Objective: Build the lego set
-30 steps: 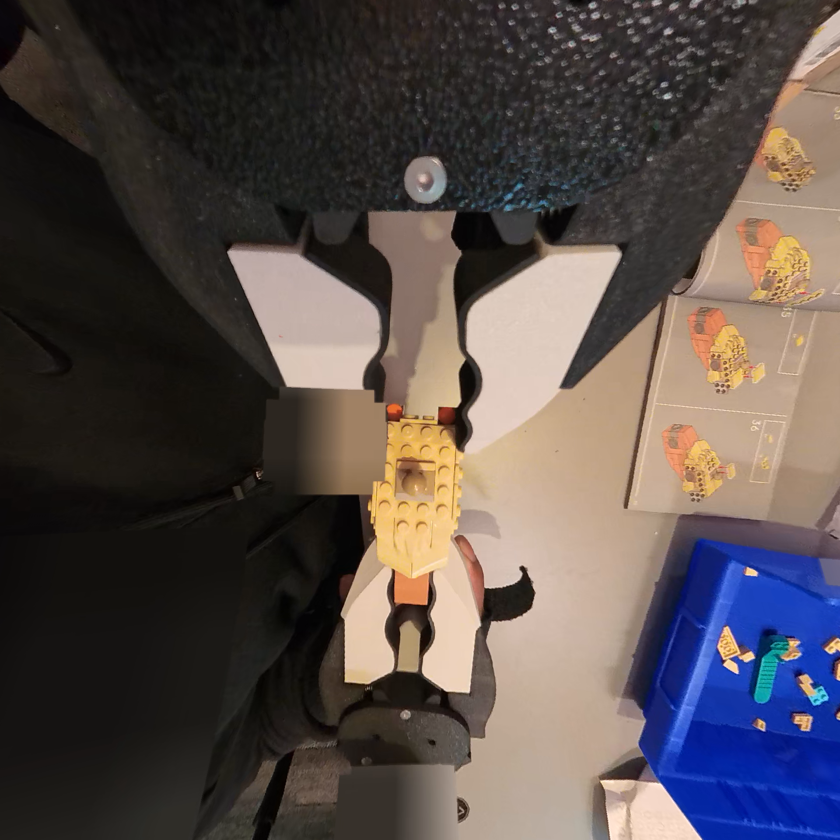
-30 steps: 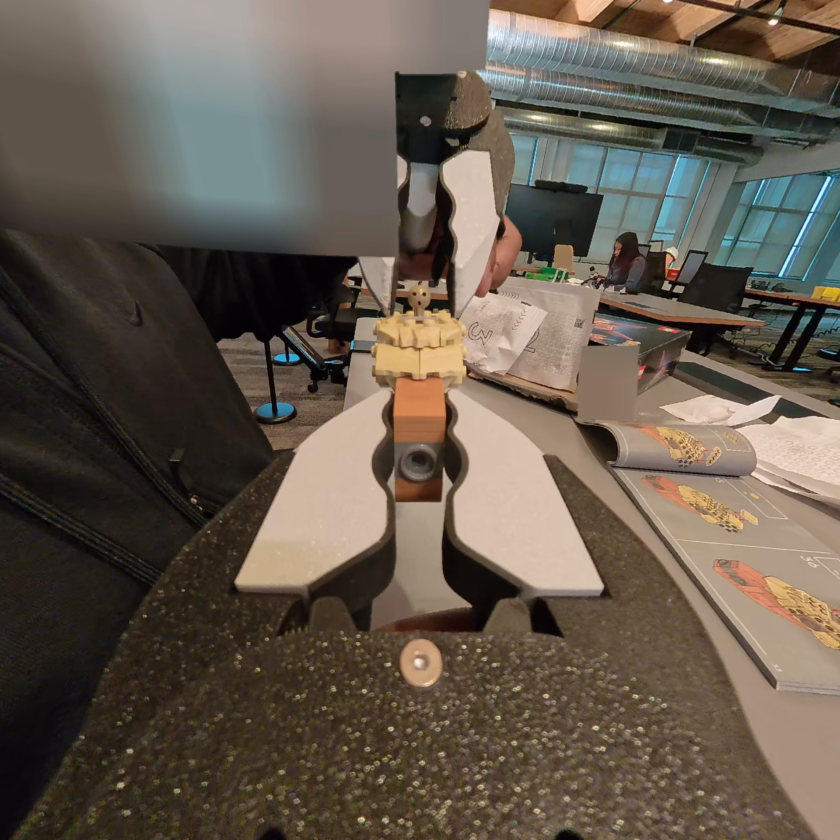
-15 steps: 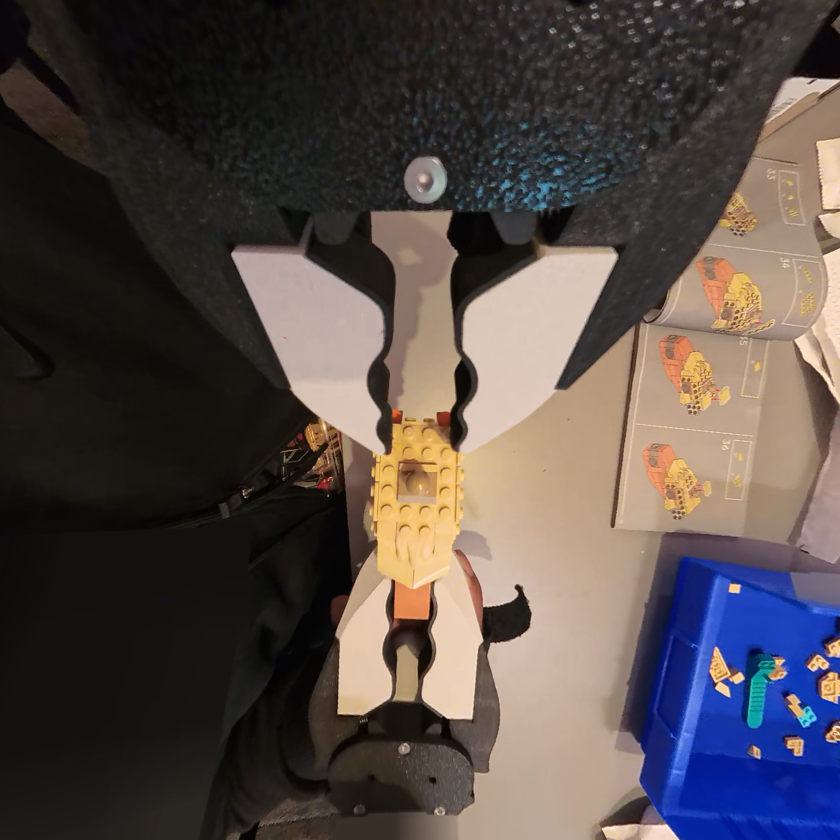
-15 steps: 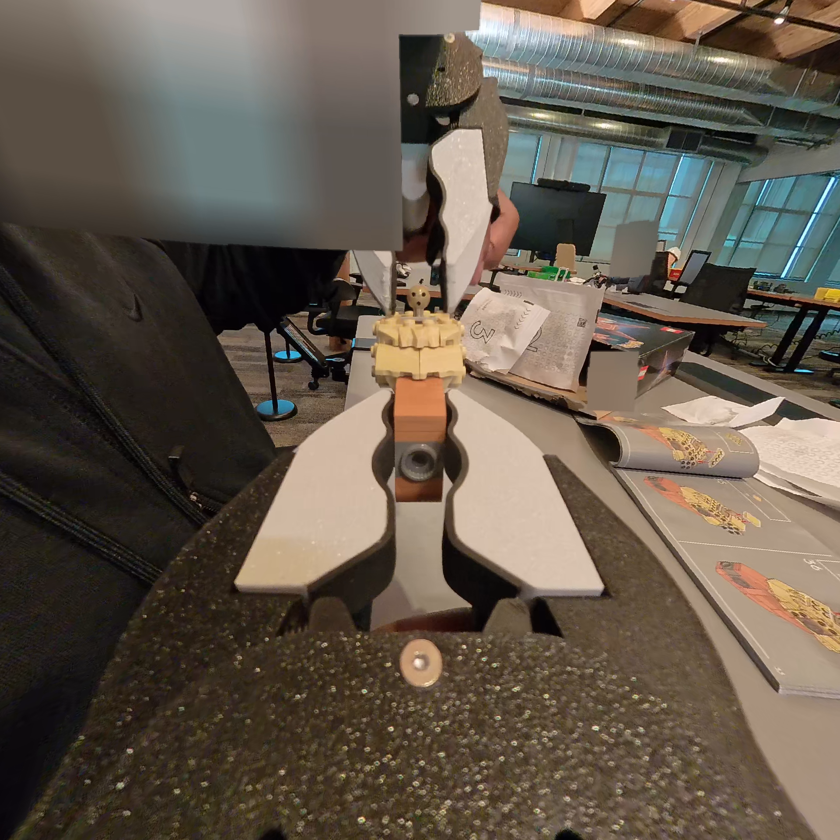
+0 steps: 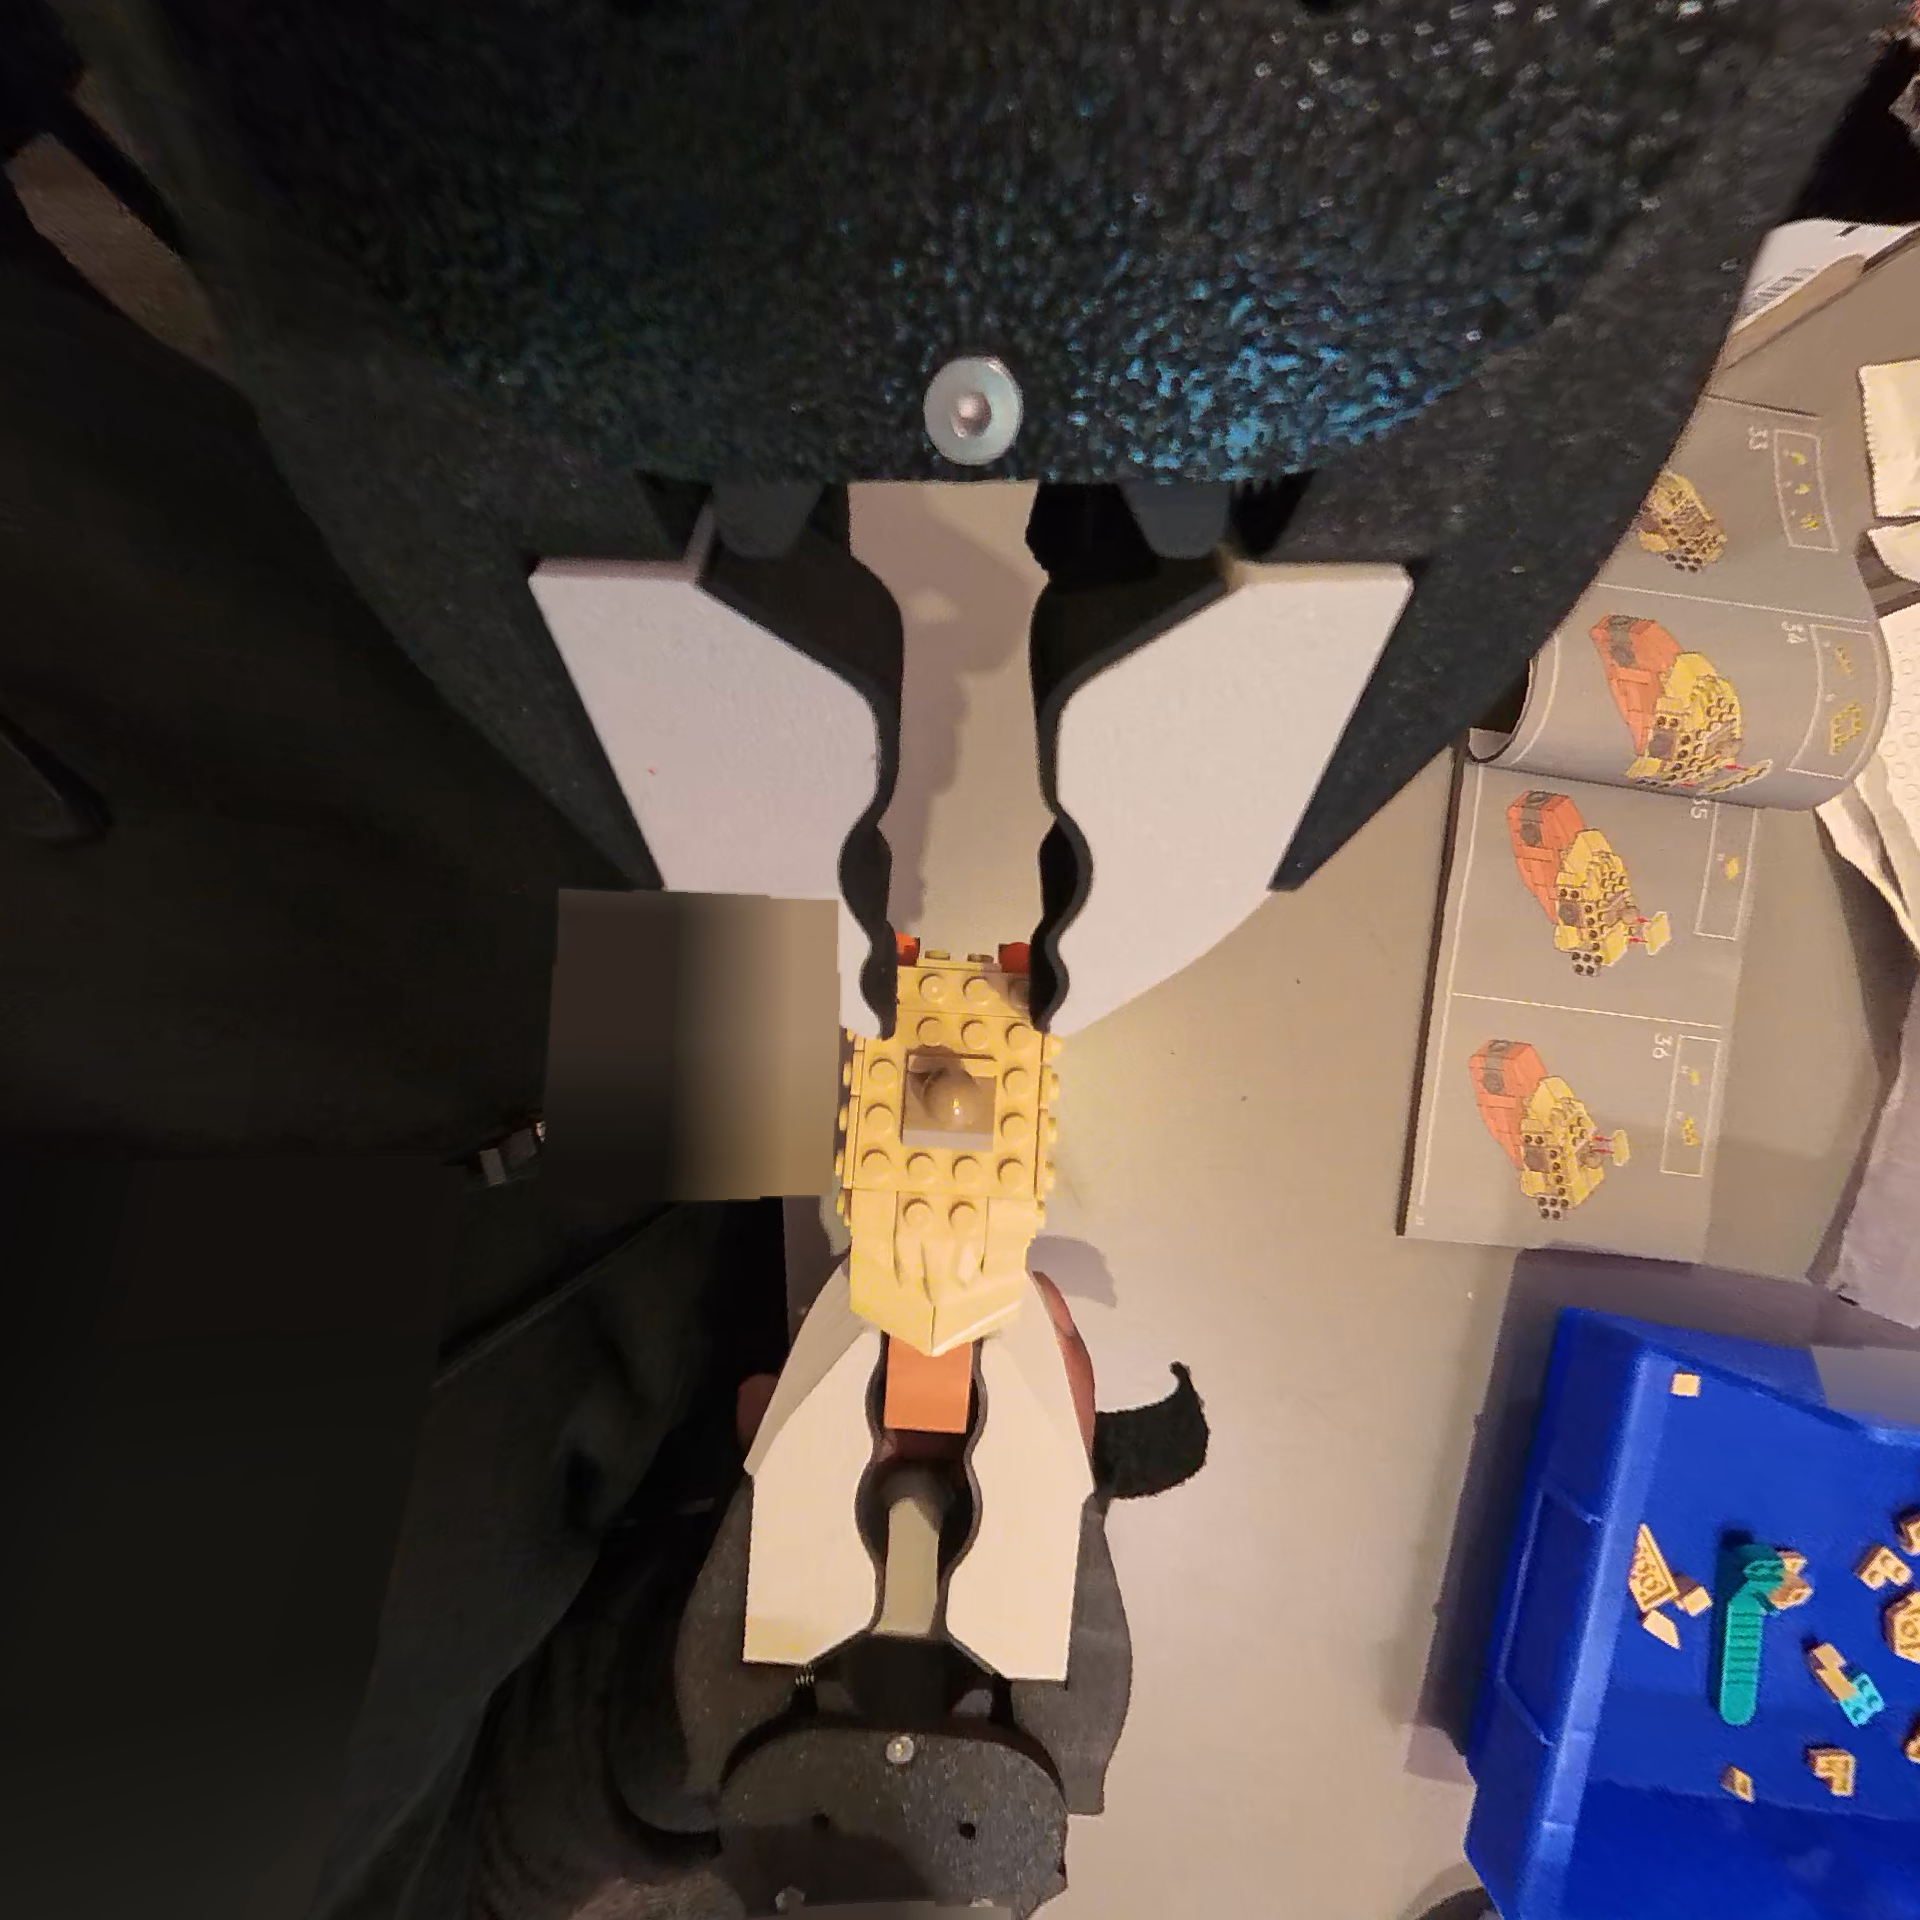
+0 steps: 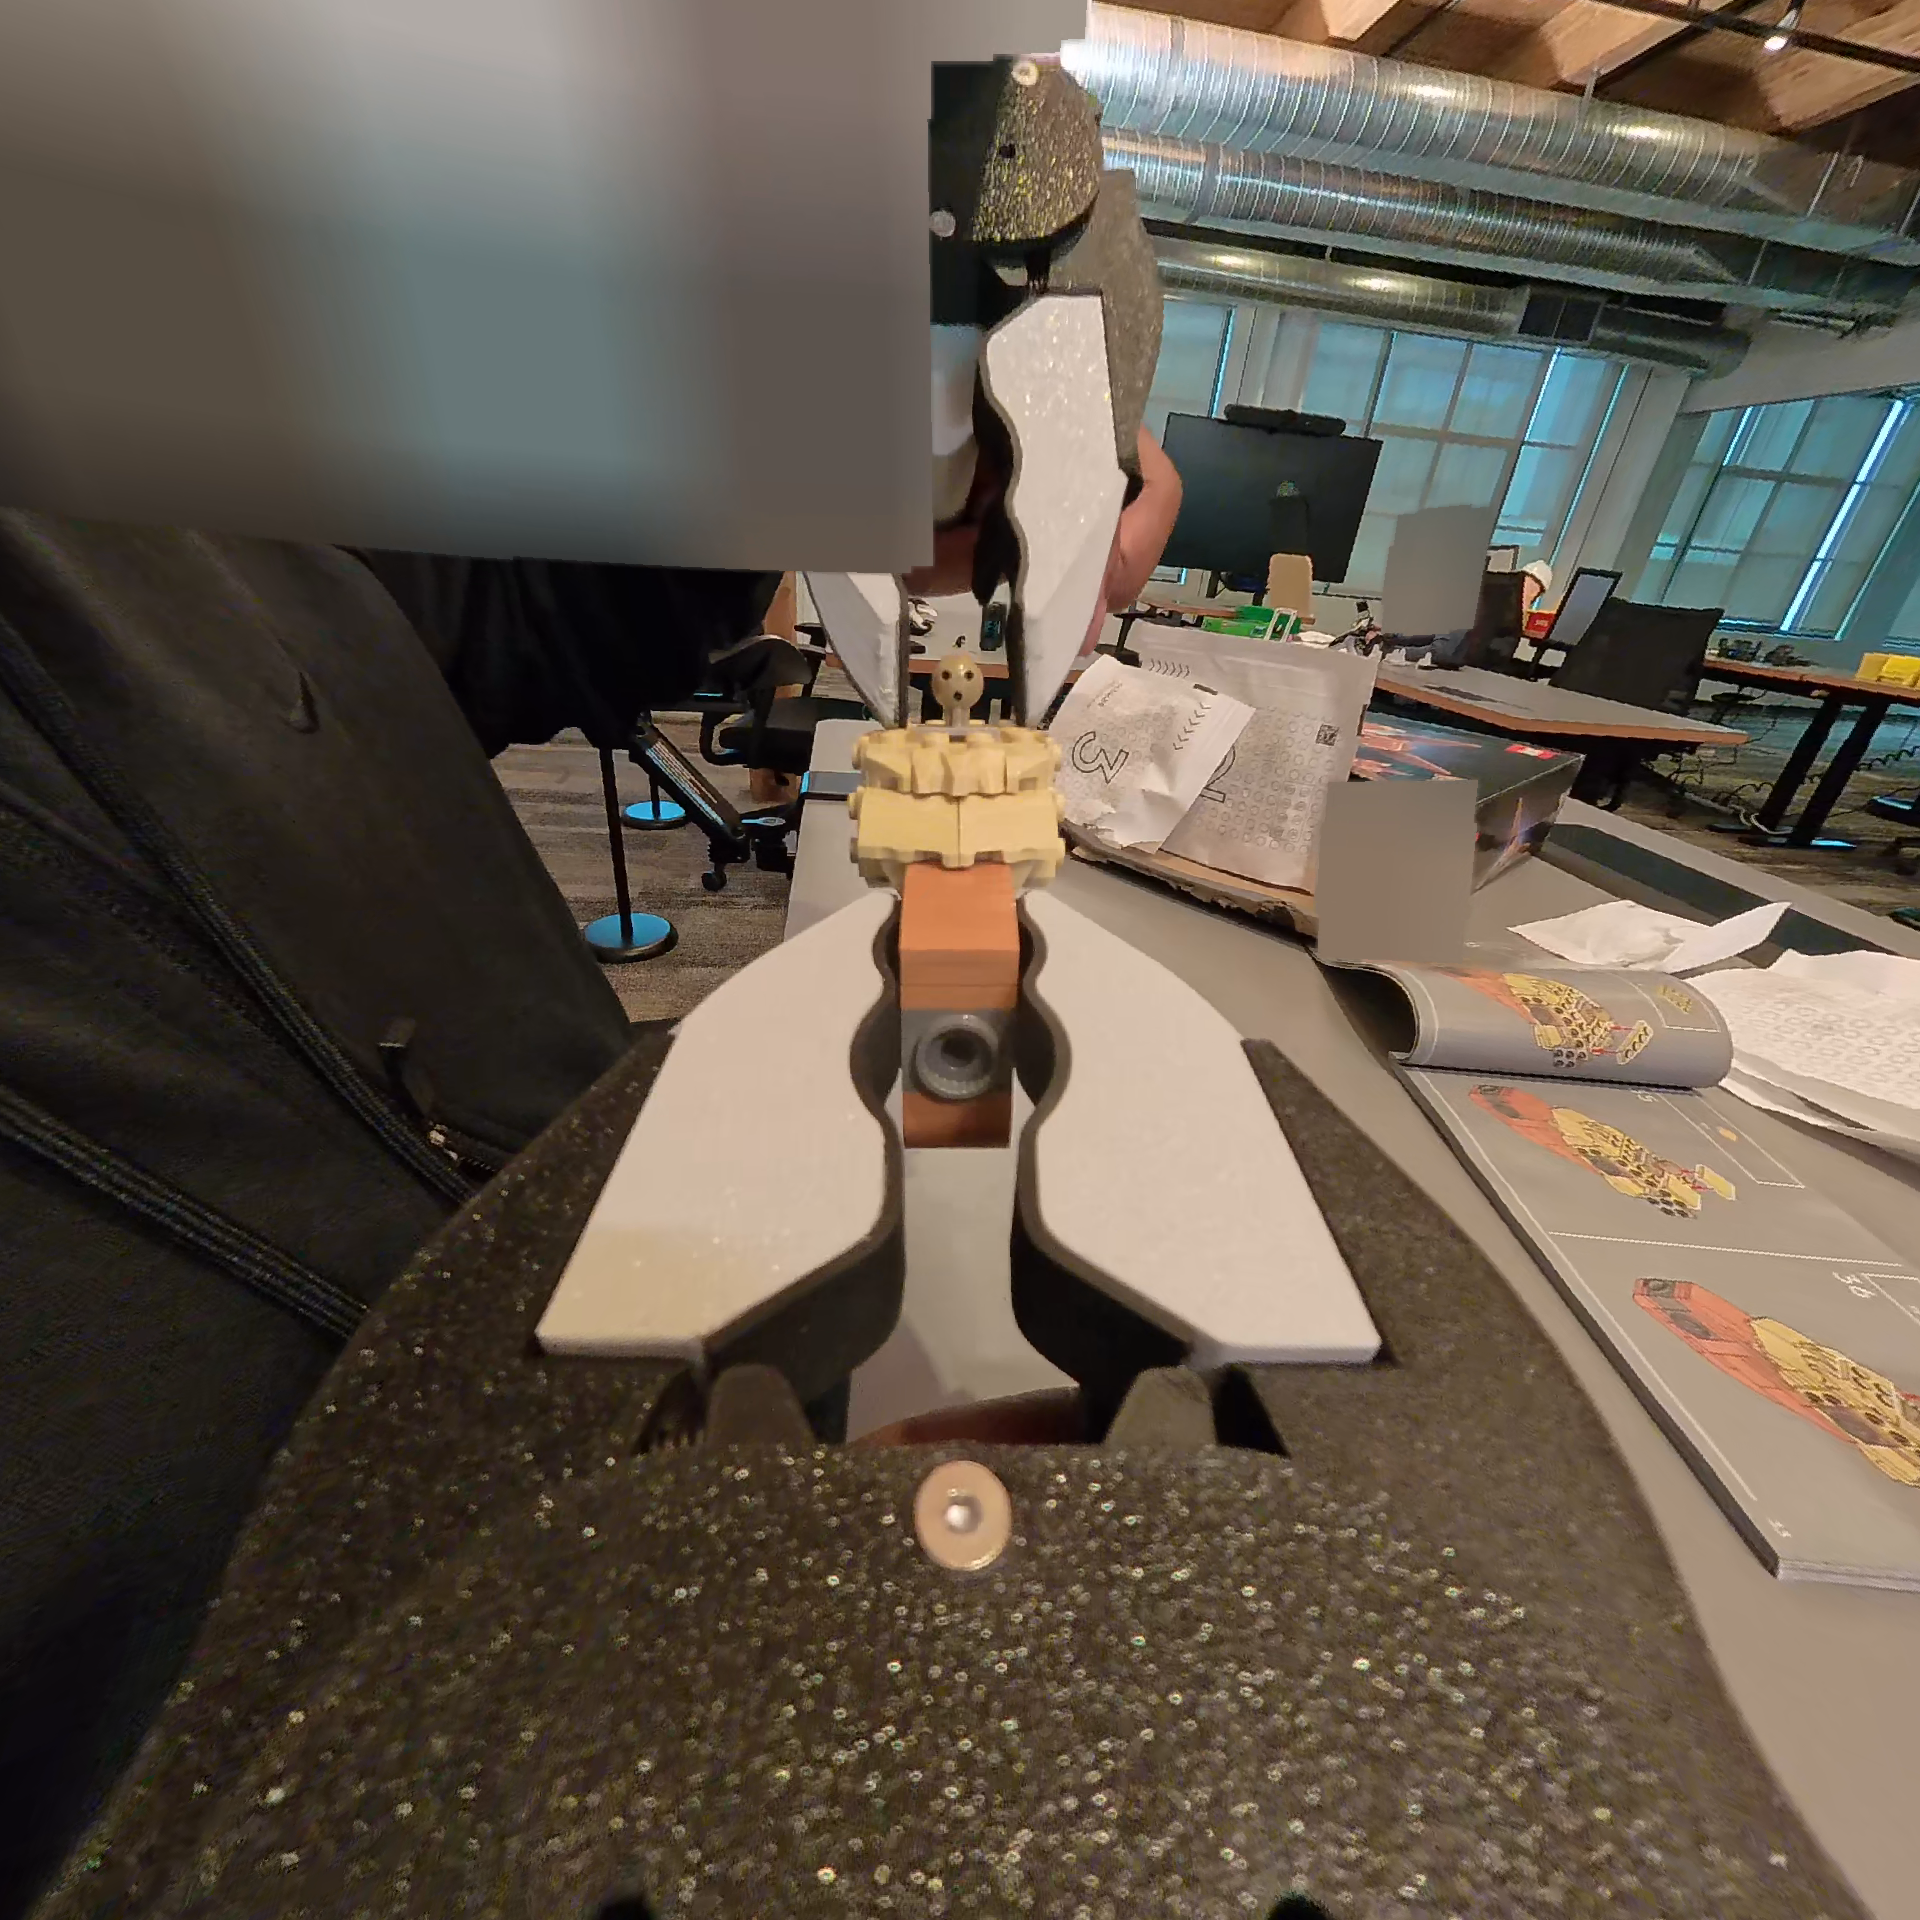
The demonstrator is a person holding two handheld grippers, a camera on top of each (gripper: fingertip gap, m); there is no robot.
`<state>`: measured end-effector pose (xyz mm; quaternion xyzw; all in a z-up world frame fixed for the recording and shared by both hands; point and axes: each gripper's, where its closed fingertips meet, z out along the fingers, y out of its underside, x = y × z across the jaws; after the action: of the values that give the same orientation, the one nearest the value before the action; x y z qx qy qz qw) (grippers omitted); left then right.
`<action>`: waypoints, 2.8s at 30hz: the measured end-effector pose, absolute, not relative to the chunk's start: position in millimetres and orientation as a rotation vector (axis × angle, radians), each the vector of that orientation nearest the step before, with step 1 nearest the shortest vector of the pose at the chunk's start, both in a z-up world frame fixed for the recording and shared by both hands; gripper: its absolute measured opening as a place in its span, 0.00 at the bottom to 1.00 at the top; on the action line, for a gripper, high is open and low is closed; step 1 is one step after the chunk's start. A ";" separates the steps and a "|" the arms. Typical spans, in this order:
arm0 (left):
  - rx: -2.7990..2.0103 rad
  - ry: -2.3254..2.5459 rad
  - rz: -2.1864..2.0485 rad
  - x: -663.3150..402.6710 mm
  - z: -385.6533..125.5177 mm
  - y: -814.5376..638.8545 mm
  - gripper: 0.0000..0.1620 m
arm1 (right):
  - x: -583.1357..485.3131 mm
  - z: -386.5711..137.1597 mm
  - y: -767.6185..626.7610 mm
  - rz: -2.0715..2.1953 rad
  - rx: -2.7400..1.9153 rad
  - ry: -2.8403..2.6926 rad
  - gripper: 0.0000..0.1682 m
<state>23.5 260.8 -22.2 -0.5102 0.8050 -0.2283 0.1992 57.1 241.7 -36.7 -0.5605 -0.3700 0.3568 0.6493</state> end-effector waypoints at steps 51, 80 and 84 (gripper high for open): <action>-0.130 1.760 -0.268 42.3 -6.3 238.9 0.29 | 72.0 -12.4 231.5 1.277 -1.190 -0.679 0.10; -0.134 1.826 -0.256 37.9 -7.3 234.1 0.28 | 67.6 -15.7 228.3 1.229 -1.196 -0.722 0.11; -0.131 1.777 -0.230 41.5 -4.7 236.5 0.28 | 71.5 -11.2 230.0 1.239 -1.177 -0.692 0.10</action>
<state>41.5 236.5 -4.7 -0.0569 0.7737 -0.1002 0.6229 71.5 230.0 -11.2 -0.5085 -0.2990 0.5355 0.6044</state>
